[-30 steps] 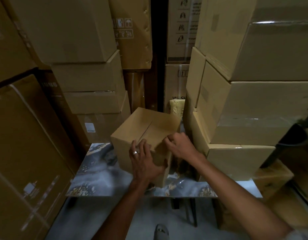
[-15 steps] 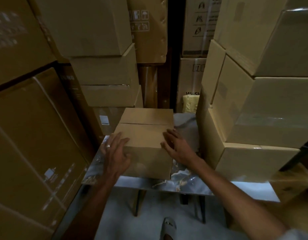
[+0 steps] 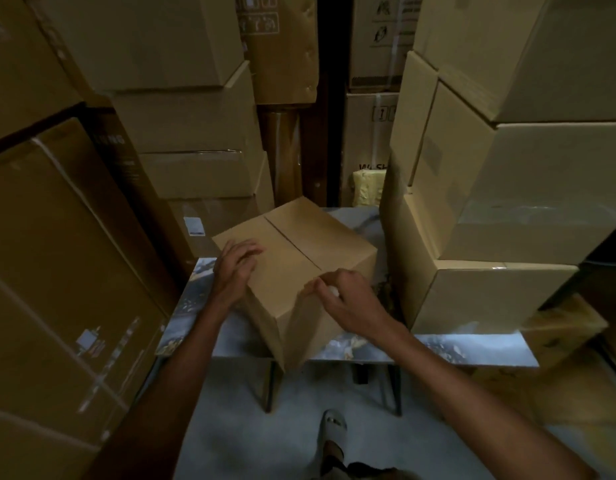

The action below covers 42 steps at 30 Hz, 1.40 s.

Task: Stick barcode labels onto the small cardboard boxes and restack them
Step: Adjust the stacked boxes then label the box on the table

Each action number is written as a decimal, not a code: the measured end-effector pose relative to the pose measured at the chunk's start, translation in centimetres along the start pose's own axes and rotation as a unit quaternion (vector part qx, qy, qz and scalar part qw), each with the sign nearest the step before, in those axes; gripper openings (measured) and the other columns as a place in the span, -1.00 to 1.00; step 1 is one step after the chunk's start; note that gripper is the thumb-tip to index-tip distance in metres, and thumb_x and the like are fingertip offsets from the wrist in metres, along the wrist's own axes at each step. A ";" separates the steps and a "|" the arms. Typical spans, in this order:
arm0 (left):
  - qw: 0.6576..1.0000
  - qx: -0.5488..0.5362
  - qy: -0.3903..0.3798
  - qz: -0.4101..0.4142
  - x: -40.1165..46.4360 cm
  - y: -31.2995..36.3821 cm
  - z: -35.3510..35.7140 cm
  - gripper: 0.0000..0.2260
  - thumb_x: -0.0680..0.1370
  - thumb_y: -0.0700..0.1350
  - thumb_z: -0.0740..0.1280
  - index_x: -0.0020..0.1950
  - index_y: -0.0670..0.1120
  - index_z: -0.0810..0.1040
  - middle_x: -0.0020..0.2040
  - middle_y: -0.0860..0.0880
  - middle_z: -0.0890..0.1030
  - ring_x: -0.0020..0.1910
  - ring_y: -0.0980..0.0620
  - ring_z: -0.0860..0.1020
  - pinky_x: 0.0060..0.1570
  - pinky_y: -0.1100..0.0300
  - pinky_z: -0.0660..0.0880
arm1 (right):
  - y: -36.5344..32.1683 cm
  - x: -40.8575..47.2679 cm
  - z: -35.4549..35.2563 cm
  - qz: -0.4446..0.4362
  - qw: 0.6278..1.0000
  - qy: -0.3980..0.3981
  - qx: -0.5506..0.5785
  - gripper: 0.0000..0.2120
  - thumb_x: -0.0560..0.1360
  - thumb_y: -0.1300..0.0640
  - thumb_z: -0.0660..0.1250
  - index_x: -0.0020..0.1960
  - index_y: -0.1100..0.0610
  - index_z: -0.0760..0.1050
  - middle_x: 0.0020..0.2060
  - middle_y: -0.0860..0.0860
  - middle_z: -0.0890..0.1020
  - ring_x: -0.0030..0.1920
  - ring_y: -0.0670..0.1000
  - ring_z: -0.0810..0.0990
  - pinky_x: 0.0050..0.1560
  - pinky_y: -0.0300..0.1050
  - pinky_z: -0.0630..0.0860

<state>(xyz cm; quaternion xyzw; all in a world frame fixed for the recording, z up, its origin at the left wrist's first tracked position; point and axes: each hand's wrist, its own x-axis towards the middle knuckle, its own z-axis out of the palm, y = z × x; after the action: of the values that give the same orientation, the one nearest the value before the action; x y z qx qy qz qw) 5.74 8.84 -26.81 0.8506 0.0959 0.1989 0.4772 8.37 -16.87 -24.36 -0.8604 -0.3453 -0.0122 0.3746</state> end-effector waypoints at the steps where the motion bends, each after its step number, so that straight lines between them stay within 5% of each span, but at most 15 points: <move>1: 1.000 -0.011 -0.003 -0.007 -0.3 0.6 0.3 -0.66 0.43 0.11 0.20 0.12 0.11 0.63 0.25 0.00 0.58 0.33 0.01 0.48 0.44 -0.20 0.33 | 0.6 0.4 -0.7 0.018 0.999 -0.002 0.036 -0.63 0.64 -0.02 0.17 -0.06 0.07 0.72 -0.18 -0.02 0.73 -0.16 -0.07 0.66 -0.06 -0.06 0.57; 5: 0.998 0.015 0.043 0.043 -4.7 1.9 2.3 -0.69 0.46 0.21 0.31 0.18 0.23 0.58 0.32 0.02 0.54 0.43 -0.05 0.39 0.46 -0.19 0.28 | 4.3 2.8 -3.1 0.015 0.995 0.086 -0.057 -0.76 0.59 -0.05 0.33 0.00 0.10 0.65 -0.01 0.03 0.67 0.03 -0.02 0.57 0.14 0.05 0.53; 9: 0.992 0.049 0.095 0.062 -10.6 1.7 5.5 -0.35 0.45 0.26 0.36 0.47 0.01 0.45 0.60 -0.04 0.21 0.60 -0.03 0.13 0.48 0.03 0.17 | 7.9 4.4 -2.7 0.093 0.989 0.035 -0.111 -0.29 0.50 -0.43 0.23 0.50 -0.03 0.33 0.47 0.10 0.34 0.46 0.16 0.30 0.42 0.11 0.34; 12: 0.993 -0.001 0.099 0.063 -12.4 2.6 8.0 -0.21 0.43 0.21 0.43 0.57 -0.08 0.28 0.66 -0.04 0.01 0.62 0.15 -0.01 0.44 0.45 0.10 | 7.9 3.5 -0.7 0.137 0.990 0.014 -0.021 -0.22 0.46 -0.53 0.19 0.54 -0.15 0.24 0.54 0.07 0.17 0.49 0.24 0.27 0.46 0.20 0.34; 14: 0.989 -0.038 0.132 0.047 -12.2 3.3 8.7 -0.20 0.44 0.15 0.44 0.57 -0.13 0.24 0.65 -0.08 0.03 0.60 0.18 0.02 0.39 0.54 0.10 | 7.2 2.8 0.2 0.149 0.988 0.042 0.003 -0.23 0.43 -0.56 0.16 0.53 -0.21 0.25 0.55 0.05 0.13 0.52 0.26 0.22 0.44 0.32 0.35; 22: 0.973 -0.059 0.215 0.055 -9.4 4.7 6.7 -0.18 0.40 0.06 0.47 0.57 -0.12 0.21 0.52 -0.11 0.30 0.49 0.04 0.32 0.35 0.41 0.29 | 2.9 2.4 -0.8 0.155 0.986 0.066 -0.010 -0.24 0.42 -0.49 0.30 0.47 -0.09 0.39 0.52 0.09 0.14 0.49 0.28 0.21 0.40 0.20 0.36; 27: 0.968 0.002 0.250 0.028 -4.7 6.8 4.6 -0.18 0.39 0.09 0.47 0.59 0.02 0.20 0.51 -0.05 0.32 0.46 -0.03 0.36 0.36 -0.02 0.43 | 0.3 3.9 -2.1 0.130 0.983 0.096 -0.092 -0.25 0.43 -0.46 0.30 0.50 -0.10 0.34 0.54 0.05 0.14 0.50 0.26 0.16 0.45 0.24 0.32; 32: 0.960 0.146 0.237 0.034 -1.0 6.7 3.8 -0.23 0.43 0.09 0.37 0.61 -0.01 0.22 0.65 -0.12 0.07 0.61 -0.14 0.10 0.45 -0.22 0.30 | 1.7 6.4 0.3 0.079 0.978 0.133 -0.140 -0.11 0.50 -0.47 0.18 0.65 -0.16 -0.12 0.64 0.04 -0.24 0.60 0.34 -0.23 0.50 0.33 -0.16; 36: 0.932 0.297 0.198 0.061 0.1 5.7 3.8 -0.23 0.48 0.12 0.26 0.66 -0.01 0.13 0.68 -0.14 -0.07 0.66 -0.18 -0.11 0.55 -0.29 0.04 | 2.6 8.5 1.1 0.063 0.971 0.150 -0.177 -0.11 0.52 -0.48 0.07 0.65 -0.12 -0.21 0.63 0.06 -0.29 0.59 0.34 -0.30 0.45 0.34 -0.31; 39: 0.936 0.305 0.163 0.064 -0.4 4.1 4.3 -0.25 0.52 0.12 0.22 0.68 0.00 0.05 0.69 -0.10 -0.13 0.65 -0.19 -0.11 0.56 -0.22 0.10 | 3.4 9.6 0.7 0.060 0.979 0.116 -0.160 -0.13 0.53 -0.47 0.09 0.64 -0.18 -0.26 0.62 0.04 -0.34 0.60 0.34 -0.24 0.47 0.39 -0.21; 42: 0.959 0.242 0.147 0.035 -2.2 2.6 5.0 -0.28 0.56 0.09 0.22 0.68 0.02 0.01 0.68 -0.03 -0.21 0.64 -0.17 0.03 0.45 -0.14 0.30 | 4.3 9.0 1.1 0.085 0.984 0.097 -0.125 -0.14 0.54 -0.47 0.08 0.62 -0.21 -0.32 0.61 0.11 -0.34 0.59 0.37 -0.01 0.49 0.42 0.13</move>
<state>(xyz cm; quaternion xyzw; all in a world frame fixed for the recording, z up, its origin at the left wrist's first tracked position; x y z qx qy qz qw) 5.82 2.87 -27.49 0.9048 0.1800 0.3092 0.2309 17.59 -12.99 -25.38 -0.9213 -0.2290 -0.1067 0.2957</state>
